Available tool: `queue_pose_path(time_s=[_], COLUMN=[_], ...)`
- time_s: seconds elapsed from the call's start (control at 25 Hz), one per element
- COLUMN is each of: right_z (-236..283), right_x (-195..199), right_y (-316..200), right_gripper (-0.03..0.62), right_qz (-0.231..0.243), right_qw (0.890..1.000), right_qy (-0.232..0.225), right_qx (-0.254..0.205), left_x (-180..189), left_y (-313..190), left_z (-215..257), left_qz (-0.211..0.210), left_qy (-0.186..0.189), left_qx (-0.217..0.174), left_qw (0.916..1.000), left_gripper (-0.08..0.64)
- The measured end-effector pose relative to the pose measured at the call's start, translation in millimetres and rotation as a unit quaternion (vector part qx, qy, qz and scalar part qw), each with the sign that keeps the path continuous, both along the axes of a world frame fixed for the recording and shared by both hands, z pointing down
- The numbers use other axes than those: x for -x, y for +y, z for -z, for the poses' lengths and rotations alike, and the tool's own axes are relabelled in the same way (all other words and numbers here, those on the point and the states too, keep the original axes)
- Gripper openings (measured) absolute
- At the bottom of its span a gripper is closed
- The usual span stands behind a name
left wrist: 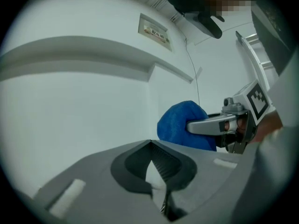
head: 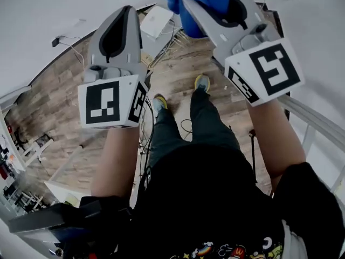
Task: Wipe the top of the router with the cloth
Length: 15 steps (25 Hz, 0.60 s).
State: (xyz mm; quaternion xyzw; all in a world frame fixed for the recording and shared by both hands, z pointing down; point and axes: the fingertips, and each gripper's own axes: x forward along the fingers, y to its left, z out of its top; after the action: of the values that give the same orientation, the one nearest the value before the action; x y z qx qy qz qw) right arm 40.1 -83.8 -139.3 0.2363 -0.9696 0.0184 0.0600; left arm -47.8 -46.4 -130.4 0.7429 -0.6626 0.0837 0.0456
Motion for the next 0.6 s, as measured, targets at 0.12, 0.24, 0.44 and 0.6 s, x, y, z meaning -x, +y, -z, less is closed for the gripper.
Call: queue_pose_path(time_s=[0.12, 0.24, 0.44, 0.6], right_z=[21.8, 30.4, 32.9, 56.4], right_x=[-22.1, -41.7, -61.5, -51.0], right_y=[49.7, 128.1, 289.7, 393.2], right_gripper=[0.109, 0.109, 0.109, 0.109], right_qz=[-0.023, -0.058, -0.112, -0.115], right_qw=[0.999, 0.998, 0.993, 0.993], right_qy=[-0.008, -0.017, -0.032, -0.035], right_qx=[-0.022, -0.024, 0.002, 0.023], left_x=[-18.9, -34.3, -43.1, -28.9], left_y=[46.0, 109.5, 243.7, 347.8], left_z=[31.4, 46.3, 74.2, 107.4], left_qz=[-0.015, -0.036, -0.066, -0.069], left_qy=[0.003, 0.013, 0.018, 0.022], left_qx=[-0.024, -0.043, -0.075, -0.075], left_qw=[0.9996, 0.9983, 0.9949, 0.9946], left_gripper=[0.002, 0.001, 0.002, 0.002])
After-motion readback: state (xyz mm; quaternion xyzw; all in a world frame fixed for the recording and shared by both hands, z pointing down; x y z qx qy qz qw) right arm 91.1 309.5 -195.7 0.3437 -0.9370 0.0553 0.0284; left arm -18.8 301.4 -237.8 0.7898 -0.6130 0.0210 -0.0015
